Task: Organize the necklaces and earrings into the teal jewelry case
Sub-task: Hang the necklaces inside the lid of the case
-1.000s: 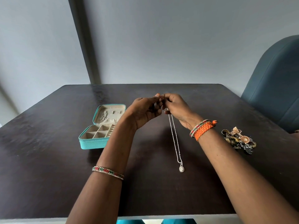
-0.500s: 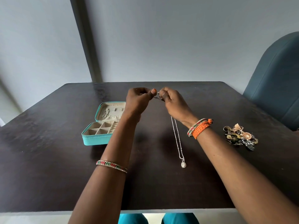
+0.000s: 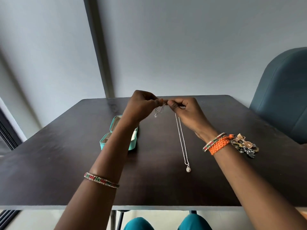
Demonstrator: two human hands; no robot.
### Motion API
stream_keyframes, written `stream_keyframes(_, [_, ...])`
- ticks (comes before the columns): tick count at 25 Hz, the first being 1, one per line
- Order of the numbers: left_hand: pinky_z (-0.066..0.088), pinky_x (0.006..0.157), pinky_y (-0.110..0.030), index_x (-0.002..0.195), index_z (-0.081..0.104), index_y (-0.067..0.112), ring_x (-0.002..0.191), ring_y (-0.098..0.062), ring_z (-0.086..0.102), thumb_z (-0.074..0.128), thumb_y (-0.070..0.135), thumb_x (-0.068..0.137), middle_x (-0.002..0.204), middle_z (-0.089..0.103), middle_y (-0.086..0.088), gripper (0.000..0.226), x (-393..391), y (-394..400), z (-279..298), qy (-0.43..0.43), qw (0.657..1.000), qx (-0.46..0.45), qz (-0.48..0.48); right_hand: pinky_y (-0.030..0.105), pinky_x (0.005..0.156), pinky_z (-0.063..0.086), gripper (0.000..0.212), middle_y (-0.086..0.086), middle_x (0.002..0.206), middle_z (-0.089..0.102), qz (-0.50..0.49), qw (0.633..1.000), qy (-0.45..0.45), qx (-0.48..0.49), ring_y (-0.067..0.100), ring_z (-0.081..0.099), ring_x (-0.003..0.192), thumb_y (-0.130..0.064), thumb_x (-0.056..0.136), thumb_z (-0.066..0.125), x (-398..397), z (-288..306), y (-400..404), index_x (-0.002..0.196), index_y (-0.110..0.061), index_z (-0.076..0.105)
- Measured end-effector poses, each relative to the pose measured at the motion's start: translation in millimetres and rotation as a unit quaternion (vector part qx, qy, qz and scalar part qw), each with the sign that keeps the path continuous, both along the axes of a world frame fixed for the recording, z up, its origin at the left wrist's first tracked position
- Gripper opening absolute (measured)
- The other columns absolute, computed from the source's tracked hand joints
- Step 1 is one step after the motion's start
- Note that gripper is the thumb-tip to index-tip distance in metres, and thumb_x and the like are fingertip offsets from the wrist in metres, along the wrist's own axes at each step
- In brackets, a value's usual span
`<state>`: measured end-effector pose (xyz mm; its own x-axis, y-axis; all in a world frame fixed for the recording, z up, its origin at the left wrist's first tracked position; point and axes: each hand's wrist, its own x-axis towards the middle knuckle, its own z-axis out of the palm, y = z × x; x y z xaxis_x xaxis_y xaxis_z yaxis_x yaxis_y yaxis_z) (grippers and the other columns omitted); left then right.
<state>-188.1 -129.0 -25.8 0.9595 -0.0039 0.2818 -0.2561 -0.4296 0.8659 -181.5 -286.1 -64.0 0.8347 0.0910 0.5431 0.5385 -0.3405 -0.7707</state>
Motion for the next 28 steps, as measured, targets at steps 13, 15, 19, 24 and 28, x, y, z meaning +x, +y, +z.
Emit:
stream_keyframes(13, [0.025, 0.048, -0.019, 0.072, 0.069, 0.007, 0.059, -0.011, 0.035, 0.073, 0.024, 0.082, 0.065, 0.05, -0.009, 0.02, -43, 7, -9, -0.029, 0.995, -0.084, -0.047, 0.037, 0.073, 0.057, 0.01, -0.009, 0.071, 0.072, -0.151, 0.983, -0.061, -0.084, 0.01, 0.067, 0.074, -0.019, 0.076, 0.069, -42, 40, 17, 0.069, -0.02, 0.076])
stream_keyframes(15, [0.022, 0.049, -0.021, 0.075, 0.068, 0.006, 0.061, -0.014, 0.033, 0.071, 0.023, 0.083, 0.068, 0.048, -0.01, 0.019, -44, 9, -23, -0.025, 0.993, -0.104, -0.044, 0.03, 0.07, 0.052, 0.014, 0.002, 0.07, 0.071, -0.139, 0.988, -0.002, -0.066, 0.011, 0.064, 0.071, -0.013, 0.079, 0.064, -40, 38, 23, 0.07, -0.013, 0.074])
stream_keyframes(19, [0.051, 0.062, -0.02, 0.08, 0.064, 0.01, 0.065, -0.009, 0.062, 0.058, 0.014, 0.091, 0.072, 0.063, -0.006, 0.013, -50, 13, -36, 0.083, 0.931, -0.336, -0.116, 0.035, 0.074, 0.034, 0.024, 0.003, 0.078, 0.065, 0.042, 0.967, 0.24, 0.077, 0.013, 0.055, 0.082, -0.011, 0.088, 0.047, -43, 37, 33, 0.069, -0.012, 0.062])
stream_keyframes(24, [0.057, 0.068, -0.022, 0.081, 0.061, 0.007, 0.062, -0.007, 0.066, 0.051, 0.014, 0.095, 0.064, 0.066, 0.001, 0.018, -58, 17, -43, 0.155, 0.878, -0.428, -0.148, 0.035, 0.075, 0.029, 0.021, -0.007, 0.077, 0.057, 0.132, 0.926, 0.329, 0.133, 0.009, 0.05, 0.078, -0.015, 0.089, 0.046, -40, 26, 32, 0.076, -0.021, 0.061])
stream_keyframes(28, [0.056, 0.063, -0.019, 0.08, 0.063, 0.01, 0.061, -0.005, 0.066, 0.055, 0.017, 0.092, 0.064, 0.067, 0.003, 0.017, -65, 17, -45, 0.155, 0.882, -0.428, -0.119, 0.033, 0.072, 0.03, 0.021, -0.006, 0.08, 0.055, 0.143, 0.924, 0.332, 0.127, 0.009, 0.049, 0.079, -0.014, 0.093, 0.047, -39, 21, 33, 0.077, -0.021, 0.059])
